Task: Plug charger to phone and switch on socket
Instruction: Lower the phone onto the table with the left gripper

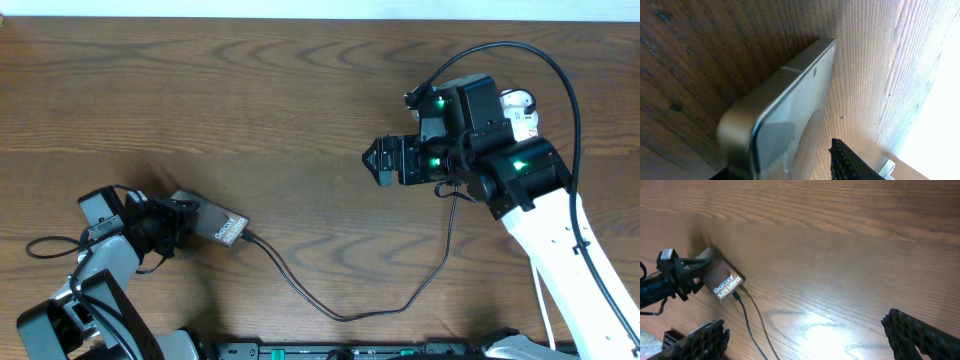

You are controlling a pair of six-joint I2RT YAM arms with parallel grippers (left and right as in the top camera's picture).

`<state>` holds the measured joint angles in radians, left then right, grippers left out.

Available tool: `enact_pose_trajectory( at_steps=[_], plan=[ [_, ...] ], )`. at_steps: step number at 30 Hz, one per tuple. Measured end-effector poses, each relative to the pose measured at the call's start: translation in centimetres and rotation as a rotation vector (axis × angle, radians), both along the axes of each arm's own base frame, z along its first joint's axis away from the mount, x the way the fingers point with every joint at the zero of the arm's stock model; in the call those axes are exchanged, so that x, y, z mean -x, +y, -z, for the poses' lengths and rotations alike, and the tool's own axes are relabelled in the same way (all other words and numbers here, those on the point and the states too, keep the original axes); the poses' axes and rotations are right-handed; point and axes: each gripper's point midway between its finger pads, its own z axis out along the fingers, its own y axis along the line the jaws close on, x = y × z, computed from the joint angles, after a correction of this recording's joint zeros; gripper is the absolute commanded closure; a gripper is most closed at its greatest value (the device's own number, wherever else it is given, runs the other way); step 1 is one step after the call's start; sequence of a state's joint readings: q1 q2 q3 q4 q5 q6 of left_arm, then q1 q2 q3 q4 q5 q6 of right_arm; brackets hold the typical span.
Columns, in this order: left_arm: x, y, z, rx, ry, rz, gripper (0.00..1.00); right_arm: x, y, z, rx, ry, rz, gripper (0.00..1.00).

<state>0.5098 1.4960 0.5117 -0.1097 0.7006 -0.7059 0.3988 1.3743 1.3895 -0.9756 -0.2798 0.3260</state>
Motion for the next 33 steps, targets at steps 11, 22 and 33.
enact_pose_trajectory(
  at_steps=[11,22,33],
  plan=[
    [-0.3,0.0,-0.4,0.002,-0.016,0.008,0.44,0.0,0.0,0.0,0.001,0.001,0.0,0.01],
    [0.0,-0.1,-0.6,0.0,-0.001,0.019,0.36,0.2,0.3,0.0,0.002,0.0,-0.009,0.01],
    [1.0,0.1,-0.3,-0.015,0.065,0.006,0.36,0.2,0.3,0.0,0.005,-0.001,-0.009,0.01]
  ],
)
